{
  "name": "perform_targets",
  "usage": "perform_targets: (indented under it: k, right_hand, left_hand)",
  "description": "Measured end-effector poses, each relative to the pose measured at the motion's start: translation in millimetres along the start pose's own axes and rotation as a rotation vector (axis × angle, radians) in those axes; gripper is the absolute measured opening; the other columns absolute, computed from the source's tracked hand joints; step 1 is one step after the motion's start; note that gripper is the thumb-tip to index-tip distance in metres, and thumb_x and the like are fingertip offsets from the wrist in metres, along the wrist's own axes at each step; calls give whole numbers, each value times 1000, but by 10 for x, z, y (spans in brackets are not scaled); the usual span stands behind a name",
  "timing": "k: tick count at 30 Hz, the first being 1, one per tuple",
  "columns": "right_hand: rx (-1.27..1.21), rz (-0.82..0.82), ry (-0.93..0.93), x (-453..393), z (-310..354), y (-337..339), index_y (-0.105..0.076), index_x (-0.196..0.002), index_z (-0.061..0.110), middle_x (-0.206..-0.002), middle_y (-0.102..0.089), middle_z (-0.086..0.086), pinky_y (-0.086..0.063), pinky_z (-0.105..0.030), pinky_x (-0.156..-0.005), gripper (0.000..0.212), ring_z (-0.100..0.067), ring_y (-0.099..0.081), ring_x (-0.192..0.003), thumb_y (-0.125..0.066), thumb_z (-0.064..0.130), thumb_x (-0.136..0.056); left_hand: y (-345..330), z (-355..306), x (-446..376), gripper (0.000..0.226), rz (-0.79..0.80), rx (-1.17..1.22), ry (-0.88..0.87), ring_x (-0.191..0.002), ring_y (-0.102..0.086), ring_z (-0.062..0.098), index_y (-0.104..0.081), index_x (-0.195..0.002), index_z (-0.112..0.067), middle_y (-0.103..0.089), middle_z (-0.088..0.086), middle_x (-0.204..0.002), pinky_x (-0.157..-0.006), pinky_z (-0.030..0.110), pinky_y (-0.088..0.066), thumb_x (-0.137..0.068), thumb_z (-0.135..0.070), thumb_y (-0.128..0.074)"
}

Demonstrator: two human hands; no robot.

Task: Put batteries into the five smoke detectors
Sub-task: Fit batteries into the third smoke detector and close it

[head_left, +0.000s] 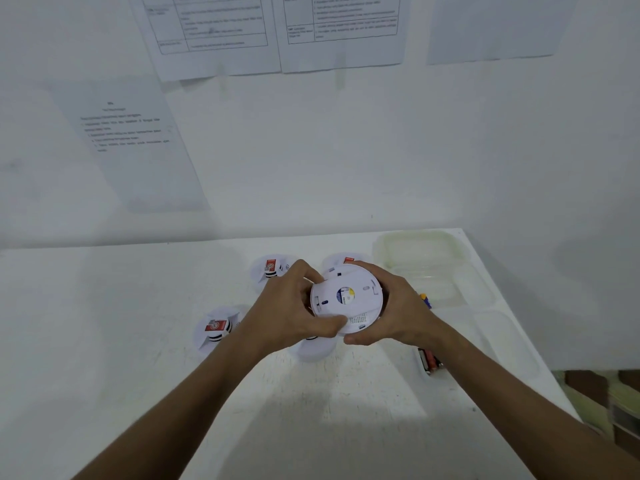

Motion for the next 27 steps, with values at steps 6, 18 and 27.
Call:
perform_targets:
  k: [6,18,27]
  right_hand:
    - [-2,9,-11,5,-32,0,-50,-138,19,-134,-61,3,-52,-38,-101,98,-21,-56,-125,-96,5,-53]
    - [14,-31,-50,119,-68,-46,-49,-141,20,-133,-62,7,-53,-37,-101,103,-17,-57,-125,-95,25,-49]
    - [-14,16,-67,182,-50,-53,-46,-141,19,-133,-61,4,-51,-23,-98,102,-11,-56,-123,-95,5,-53]
  left_hand:
    - [5,-19,-4,60,-1,-87,-1,-89,-65,6,-49,-107,-31,-61,-16,-103,-72,25,-59,-62,-46,-86]
    - [16,-78,11,61,35,-313,-87,-93,-54,8,-60,-105,-23,-53,-12,-102,-81,31,-55,-56,-54,-81]
    - [-8,-111,44,64,68,-418,-140,-87,-53,10,-53,-100,-23,-51,-9,-97,-75,31,-55,-55,-67,-66]
Point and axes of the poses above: each hand's wrist, its own x-axis away from the middle knuckle, its own y-axis out of the back of the hand, z = x × y, the point moved 3 cm from there along -x, towards the middle knuckle
